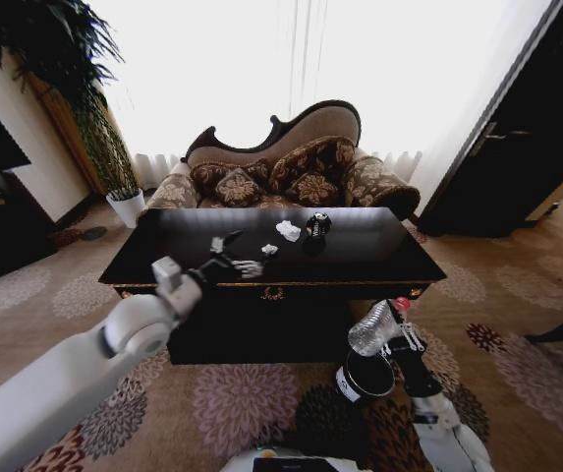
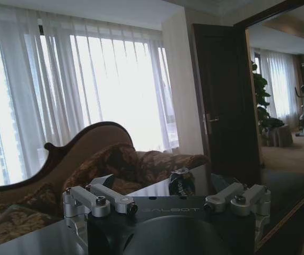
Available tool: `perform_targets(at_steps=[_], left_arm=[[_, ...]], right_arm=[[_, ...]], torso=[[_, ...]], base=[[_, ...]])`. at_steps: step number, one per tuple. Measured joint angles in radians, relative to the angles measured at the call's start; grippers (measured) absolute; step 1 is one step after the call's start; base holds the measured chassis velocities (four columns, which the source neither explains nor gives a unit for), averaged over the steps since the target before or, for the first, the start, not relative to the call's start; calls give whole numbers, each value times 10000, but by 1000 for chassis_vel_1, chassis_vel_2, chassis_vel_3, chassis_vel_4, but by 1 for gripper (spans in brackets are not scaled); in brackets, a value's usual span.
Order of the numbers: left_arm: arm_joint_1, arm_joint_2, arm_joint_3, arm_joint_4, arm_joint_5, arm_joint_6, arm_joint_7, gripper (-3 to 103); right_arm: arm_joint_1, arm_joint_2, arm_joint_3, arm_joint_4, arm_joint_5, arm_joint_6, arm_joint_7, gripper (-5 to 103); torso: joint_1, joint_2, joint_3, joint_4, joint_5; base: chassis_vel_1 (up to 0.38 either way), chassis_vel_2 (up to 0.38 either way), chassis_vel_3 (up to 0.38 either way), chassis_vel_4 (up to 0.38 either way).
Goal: Move to the front of the table and place the trash on the table into the trash bin.
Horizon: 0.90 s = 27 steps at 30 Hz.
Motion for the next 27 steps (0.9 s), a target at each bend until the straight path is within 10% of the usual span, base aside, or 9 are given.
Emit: perform_targets(at_steps=[15, 27], left_arm=[[1576, -717, -2891, 1416, 1161, -1066, 102, 100], [5168, -1818, -6951, 2084, 1909, -2793, 918, 100]], right_arm=[[-1038, 184, 221, -36, 2673, -301, -581, 30], [-1199, 138, -241, 80, 4886, -947, -1239, 30]], torso=[[0, 1, 1, -5, -2], [-1, 2, 0, 1, 0]], base=[[0, 0, 0, 0], [0, 0, 0, 0]])
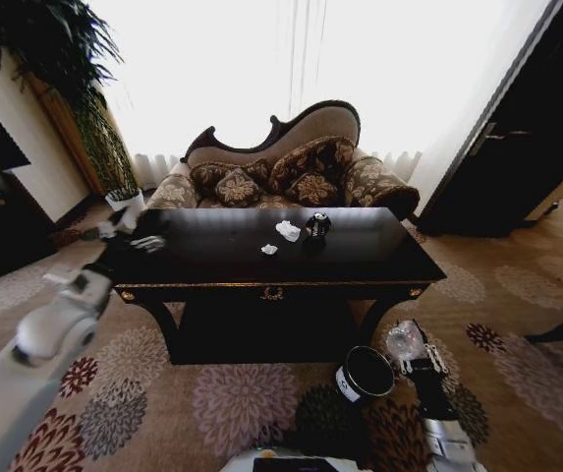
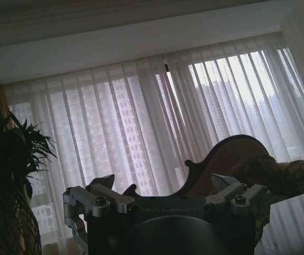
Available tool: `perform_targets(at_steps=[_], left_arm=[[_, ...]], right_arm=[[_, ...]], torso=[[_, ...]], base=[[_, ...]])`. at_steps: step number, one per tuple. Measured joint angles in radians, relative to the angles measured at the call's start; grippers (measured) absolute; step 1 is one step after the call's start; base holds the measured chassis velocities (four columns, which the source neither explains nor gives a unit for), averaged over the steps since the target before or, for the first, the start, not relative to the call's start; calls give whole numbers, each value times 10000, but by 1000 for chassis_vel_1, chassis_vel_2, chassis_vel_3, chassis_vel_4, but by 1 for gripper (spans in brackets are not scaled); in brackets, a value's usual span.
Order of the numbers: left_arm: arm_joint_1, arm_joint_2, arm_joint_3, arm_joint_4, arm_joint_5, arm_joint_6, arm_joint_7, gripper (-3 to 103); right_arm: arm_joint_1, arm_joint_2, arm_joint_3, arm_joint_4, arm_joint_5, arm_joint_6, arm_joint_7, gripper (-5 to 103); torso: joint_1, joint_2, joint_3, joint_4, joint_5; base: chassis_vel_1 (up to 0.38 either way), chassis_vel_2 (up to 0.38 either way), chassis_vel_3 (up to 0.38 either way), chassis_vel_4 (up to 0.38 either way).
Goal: Move to the front of the table and place the trash on the table into the trash bin.
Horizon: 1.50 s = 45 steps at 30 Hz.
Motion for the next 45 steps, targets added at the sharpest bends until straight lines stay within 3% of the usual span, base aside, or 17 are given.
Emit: perform_targets(at_steps=[5, 10, 17, 27, 45], left_arm=[[1046, -1214, -1147, -12, 53, -298, 122, 100], [1596, -1973, -1425, -168, 559, -565, 152, 100], [1869, -2701, -1604, -570, 754, -553, -12, 100], [2162, -2931, -1666, -871, 727, -548, -13, 100], [1768, -3112, -911, -965, 813, -135, -22, 100]], right_arm=[[-9, -92, -482, -112, 1277, -506, -395, 30], [-50, -155, -921, -292, 2246, -890, -757, 29], [231, -259, -1393, -747, 2643, -1291, -935, 28], [1470, -448, -2360, -2085, 2761, -1911, -975, 28], [3698, -836, -2875, -5388, 3136, -2469, -1067, 28]], torso=[[0, -1, 0, -3, 1], [0, -2, 0, -2, 1], [0, -2, 0, -4, 1], [0, -2, 1, -3, 3], [1, -3, 1, -3, 1]], base=[[0, 0, 0, 0], [0, 0, 0, 0], [0, 0, 0, 0], [0, 0, 0, 0], [0, 0, 0, 0]])
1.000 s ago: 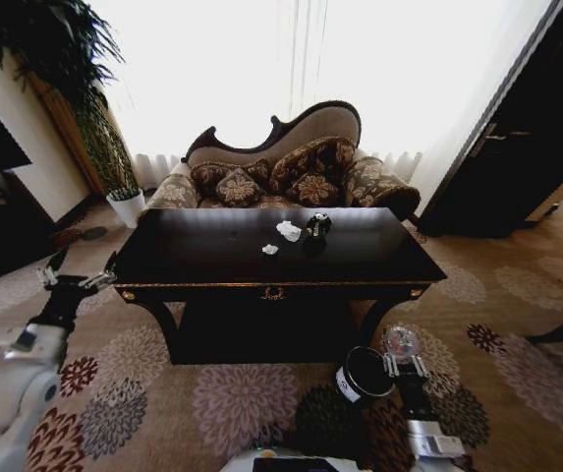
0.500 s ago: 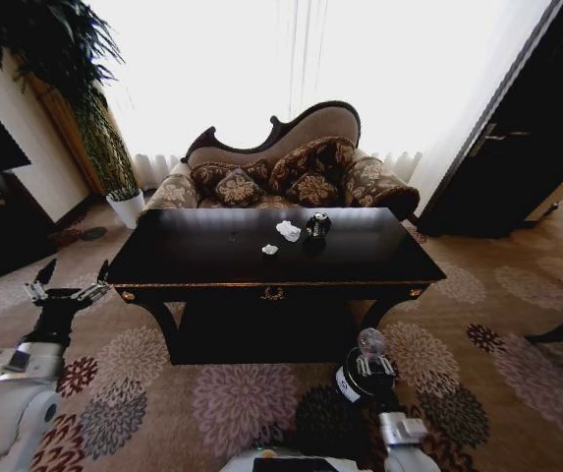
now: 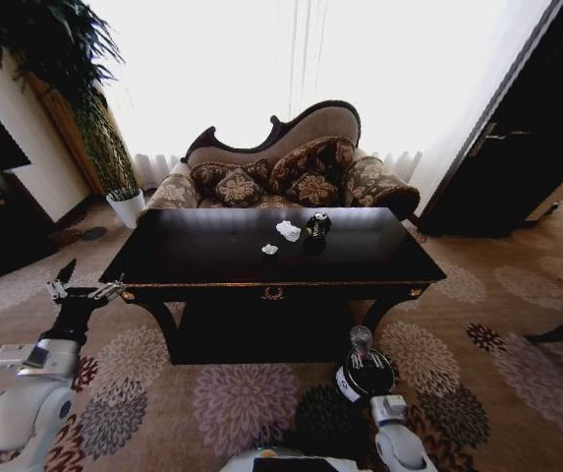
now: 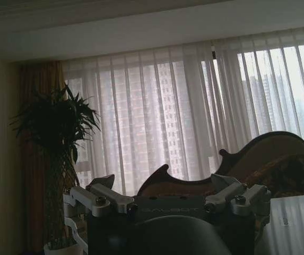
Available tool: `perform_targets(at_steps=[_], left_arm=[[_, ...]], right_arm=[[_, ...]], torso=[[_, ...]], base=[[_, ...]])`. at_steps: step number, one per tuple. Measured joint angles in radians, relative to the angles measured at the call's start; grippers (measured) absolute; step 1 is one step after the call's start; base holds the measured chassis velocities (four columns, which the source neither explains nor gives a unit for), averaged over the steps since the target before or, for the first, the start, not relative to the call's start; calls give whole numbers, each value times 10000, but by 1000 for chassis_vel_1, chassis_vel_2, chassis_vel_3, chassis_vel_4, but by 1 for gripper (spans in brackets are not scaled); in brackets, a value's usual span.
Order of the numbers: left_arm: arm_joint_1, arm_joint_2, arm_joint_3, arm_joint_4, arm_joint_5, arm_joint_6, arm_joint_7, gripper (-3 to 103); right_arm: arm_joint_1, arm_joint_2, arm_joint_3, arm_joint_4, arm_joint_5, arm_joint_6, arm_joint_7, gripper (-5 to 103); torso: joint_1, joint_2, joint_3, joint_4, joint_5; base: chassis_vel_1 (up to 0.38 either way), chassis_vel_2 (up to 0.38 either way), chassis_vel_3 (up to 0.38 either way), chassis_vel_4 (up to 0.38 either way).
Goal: Move to the front of the table and place the trash on the table into the trash bin.
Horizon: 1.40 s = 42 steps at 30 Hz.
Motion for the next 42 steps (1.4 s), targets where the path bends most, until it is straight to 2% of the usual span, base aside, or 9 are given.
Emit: perform_targets(at_steps=[9, 22, 31, 42], left_arm=[[-15, -22, 22, 1, 19, 35, -20, 100], [-20, -14, 22, 7, 21, 37, -27, 100], [-20, -9, 19, 12, 20, 37, -26, 100], [-20, -6, 18, 12, 17, 37, -26, 100]], right_arm=[[493, -90, -105, -687, -252, 52, -19, 28], [2703, -194, -609, -3733, -410, -55, 75, 28], [4189, -258, -434, -6119, -841, 198, 185, 28], [4302, -479, -48, -6966, -803, 460, 41, 28]], torso=[[0, 0, 0, -1, -1], [0, 0, 0, -1, 0], [1, 0, 0, 1, -1], [1, 0, 0, 0, -1]], base=[[0, 0, 0, 0], [0, 0, 0, 0], [0, 0, 0, 0], [0, 0, 0, 0]])
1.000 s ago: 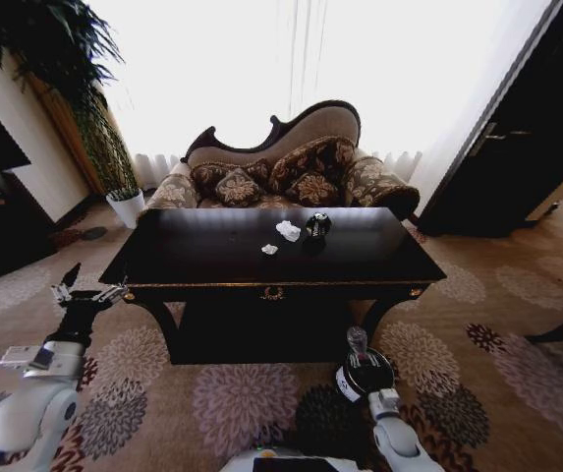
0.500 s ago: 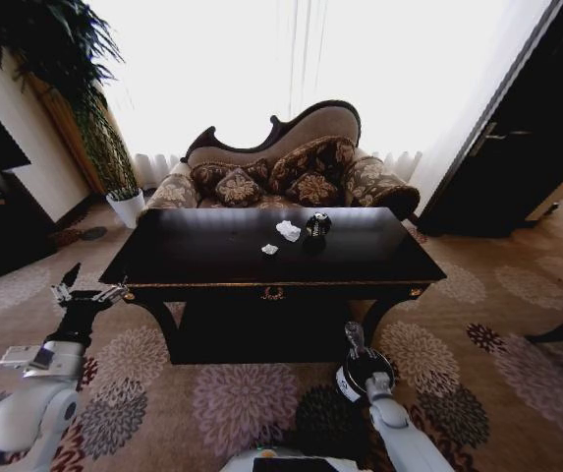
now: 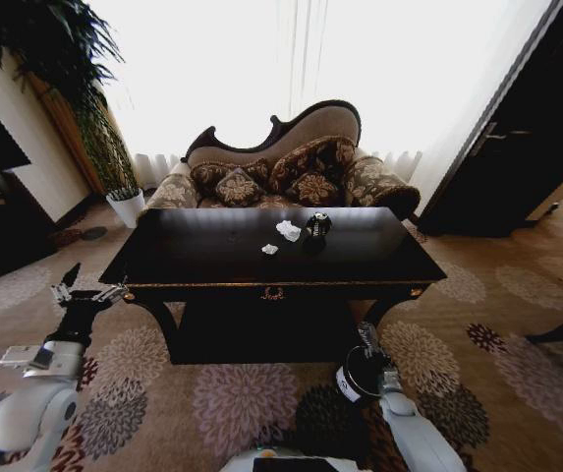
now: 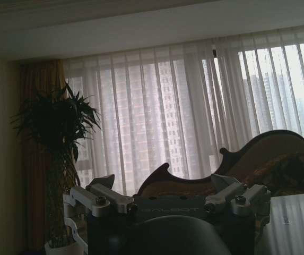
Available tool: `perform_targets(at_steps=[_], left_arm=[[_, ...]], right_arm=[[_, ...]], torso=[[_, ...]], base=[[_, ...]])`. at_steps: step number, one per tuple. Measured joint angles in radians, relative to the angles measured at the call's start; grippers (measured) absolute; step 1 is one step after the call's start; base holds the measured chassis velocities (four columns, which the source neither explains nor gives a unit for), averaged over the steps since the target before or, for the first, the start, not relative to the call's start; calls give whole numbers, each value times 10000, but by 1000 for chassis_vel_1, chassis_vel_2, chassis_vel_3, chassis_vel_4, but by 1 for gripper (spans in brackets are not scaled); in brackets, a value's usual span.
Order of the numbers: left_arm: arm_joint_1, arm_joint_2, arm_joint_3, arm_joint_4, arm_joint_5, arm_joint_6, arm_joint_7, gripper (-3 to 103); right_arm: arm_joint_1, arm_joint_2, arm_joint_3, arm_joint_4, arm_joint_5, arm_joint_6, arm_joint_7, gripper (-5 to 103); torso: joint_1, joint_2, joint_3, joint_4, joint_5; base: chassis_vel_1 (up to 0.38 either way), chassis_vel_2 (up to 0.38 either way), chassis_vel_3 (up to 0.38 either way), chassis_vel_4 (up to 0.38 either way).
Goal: Move to the front of the table and place the trash on the table into the trash bin.
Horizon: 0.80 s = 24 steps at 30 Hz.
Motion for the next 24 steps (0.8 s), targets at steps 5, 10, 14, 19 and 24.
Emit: perform_targets(at_steps=[5, 10, 14, 19, 24], left_arm=[[0, 0, 0, 0, -1, 0, 1, 100], [0, 0, 0, 0, -1, -2, 0, 100], [0, 0, 0, 0, -1, -3, 0, 100], [0, 0, 0, 0, -1, -3, 0, 100], [0, 0, 0, 0, -1, -3, 0, 100]], right_arm=[[-173, 31, 62, 63, 59, 7, -63, 35], [-201, 87, 128, 99, 133, 21, -65, 57], [-218, 85, 118, 201, 209, 13, -60, 68], [-296, 80, 107, 379, 255, -36, -55, 85], [-532, 91, 104, 678, 434, -85, -48, 100]], torso=[[0, 0, 0, -2, 1], [0, 0, 0, 0, 1], [0, 0, 0, 0, 0], [-1, 0, -1, 0, 1], [0, 0, 0, 1, 0]], base=[[0, 0, 0, 0], [0, 0, 0, 0], [0, 0, 0, 0], [0, 0, 0, 0], [0, 0, 0, 0]])
